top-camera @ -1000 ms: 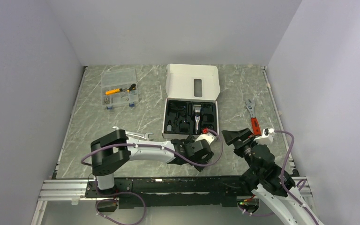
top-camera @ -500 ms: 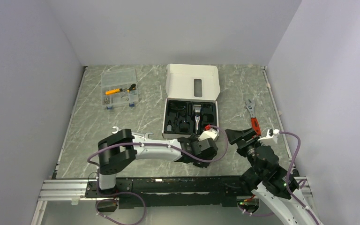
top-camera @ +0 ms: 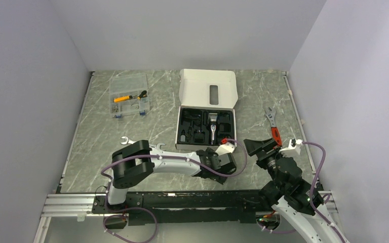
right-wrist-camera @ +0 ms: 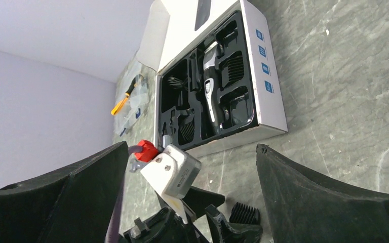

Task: Sort the hair-cutting tools
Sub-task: Pick up the haircut tool at the center of the board.

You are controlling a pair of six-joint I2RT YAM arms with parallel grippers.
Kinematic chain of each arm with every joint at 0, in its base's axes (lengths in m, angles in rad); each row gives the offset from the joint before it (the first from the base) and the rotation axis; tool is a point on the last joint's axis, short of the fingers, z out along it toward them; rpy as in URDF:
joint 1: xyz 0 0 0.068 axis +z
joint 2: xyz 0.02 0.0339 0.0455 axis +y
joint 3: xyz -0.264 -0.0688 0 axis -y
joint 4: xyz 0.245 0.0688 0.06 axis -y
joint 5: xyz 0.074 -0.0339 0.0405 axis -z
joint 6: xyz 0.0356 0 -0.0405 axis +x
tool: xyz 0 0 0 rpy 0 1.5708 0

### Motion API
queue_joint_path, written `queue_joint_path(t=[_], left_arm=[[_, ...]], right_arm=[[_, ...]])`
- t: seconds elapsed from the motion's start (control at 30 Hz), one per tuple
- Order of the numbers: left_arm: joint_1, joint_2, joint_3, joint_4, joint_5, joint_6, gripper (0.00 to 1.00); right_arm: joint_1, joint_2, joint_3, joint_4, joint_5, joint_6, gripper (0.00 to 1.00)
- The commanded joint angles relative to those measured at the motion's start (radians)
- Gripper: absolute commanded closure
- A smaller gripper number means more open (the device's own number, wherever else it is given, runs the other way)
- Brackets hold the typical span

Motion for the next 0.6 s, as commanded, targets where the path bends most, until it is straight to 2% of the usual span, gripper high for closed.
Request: queue_joint_path(t=[0.0, 0.13, 0.23, 0.43, 0.57], left_arm=[[-0.009, 0.018, 0.043, -0.016, 0.035, -0.017, 0.15], [-0.005, 0.037, 0.054, -0.036, 0.066, -0.021, 0.16], [0.005, 0.026, 0.039, -0.029, 0.076, -0.024, 0.21], [0.01, -0.003, 0.014, -0.023, 0.078, -0.018, 0.43], [0.01, -0.015, 0.01, -0.023, 0.072, 0.002, 0.63]], right_arm=[[0.004, 0.014, 0.046, 0.031, 0.021, -0.025, 0.0], [0.003, 0.025, 0.051, 0.039, 0.017, -0.028, 0.0], [0.004, 0.022, 0.048, 0.042, 0.014, -0.026, 0.0], [0.003, 0.015, 0.05, 0.04, 0.024, -0.032, 0.0], [0.004, 0.021, 0.053, 0.044, 0.025, -0.042, 0.0]])
